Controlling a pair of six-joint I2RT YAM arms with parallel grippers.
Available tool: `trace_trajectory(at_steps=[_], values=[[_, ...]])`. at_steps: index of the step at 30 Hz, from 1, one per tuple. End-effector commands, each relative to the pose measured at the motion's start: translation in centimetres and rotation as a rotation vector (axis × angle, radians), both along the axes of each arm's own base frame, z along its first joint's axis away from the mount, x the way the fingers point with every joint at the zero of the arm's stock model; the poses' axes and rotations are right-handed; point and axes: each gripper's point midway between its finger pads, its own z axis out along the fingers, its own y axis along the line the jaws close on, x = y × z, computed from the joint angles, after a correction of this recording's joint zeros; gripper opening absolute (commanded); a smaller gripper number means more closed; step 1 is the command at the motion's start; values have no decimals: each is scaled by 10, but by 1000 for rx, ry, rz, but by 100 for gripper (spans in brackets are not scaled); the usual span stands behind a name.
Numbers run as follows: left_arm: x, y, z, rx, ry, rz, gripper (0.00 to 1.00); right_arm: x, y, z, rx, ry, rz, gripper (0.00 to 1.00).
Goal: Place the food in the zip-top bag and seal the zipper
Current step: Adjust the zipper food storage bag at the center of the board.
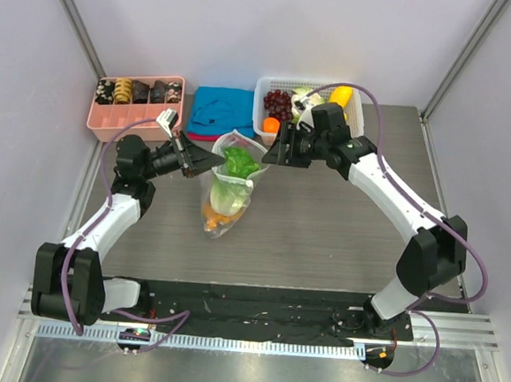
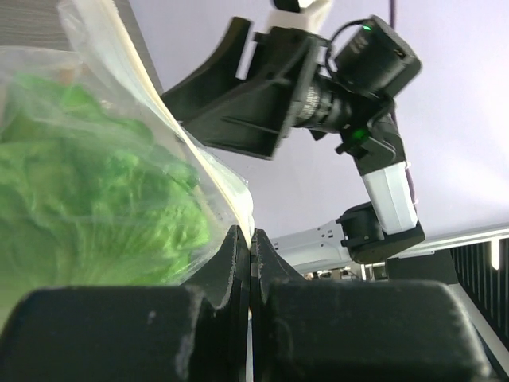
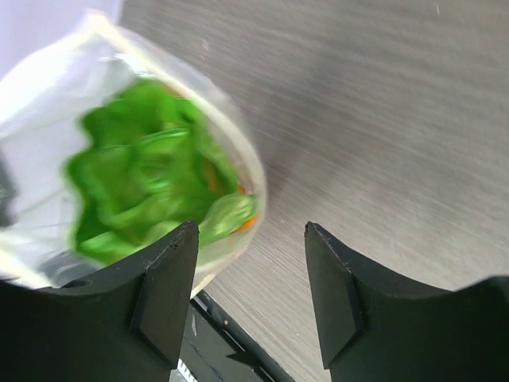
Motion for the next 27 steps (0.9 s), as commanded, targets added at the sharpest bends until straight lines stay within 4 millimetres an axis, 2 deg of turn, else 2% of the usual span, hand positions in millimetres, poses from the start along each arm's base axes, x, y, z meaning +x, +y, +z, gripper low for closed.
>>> trace_trajectory(at_steps=[1, 2, 3, 5, 6, 8, 11, 12, 13, 14, 15, 16, 18, 19, 21, 22, 25, 27], values=[[-9, 1, 23, 7, -107, -15, 0, 5, 3, -19, -12, 50, -23, 61], [-10, 0, 23, 9, -108, -17, 0, 6, 5, -23, -9, 59, -20, 57], [-10, 0, 22, 10, -103, -17, 0, 4, 8, -22, 10, 74, -7, 39], [-11, 0, 21, 25, -117, -19, 0, 3, 11, -19, 27, 76, 2, 20], [-12, 0, 18, 36, -106, -19, 0, 2, 11, -17, 29, 74, 0, 1], [-12, 1, 13, 78, -136, -13, 0, 1, 9, -8, 30, 43, 9, 1], [-9, 6, 0, 181, -89, 23, 0, -3, 7, 9, 48, 7, 16, 1], [-9, 12, -11, 285, -75, 42, 0, -5, 7, 26, 73, -21, 17, 1], [-6, 17, -12, 352, -102, 71, 0, -11, 10, 38, 108, -21, 34, 1], [-9, 23, -11, 416, -110, 95, 0, -16, 13, 49, 138, -26, 47, 1], [-6, 28, 8, 486, -215, 124, 0, -22, 14, 70, 174, -56, 60, 1], [-5, 41, -1, 569, -156, 187, 0, -31, 18, 82, 203, -61, 90, 1], [-10, 50, 25, 619, -240, 241, 0, -49, 27, 99, 231, -79, 134, 1], [-14, 56, 24, 662, -242, 254, 0, -60, 29, 105, 237, -92, 154, 1], [-24, 60, 37, 679, -290, 279, 0, -76, 37, 108, 233, -105, 201, 1], [-28, 63, 34, 698, -286, 287, 0, -80, 38, 106, 222, -100, 212, 1], [-36, 66, 9, 740, -248, 255, 0, -79, 42, 88, 166, -96, 199, 1], [-35, 70, -33, 795, -142, 222, 0, -68, 39, 64, 97, -87, 154, 1]])
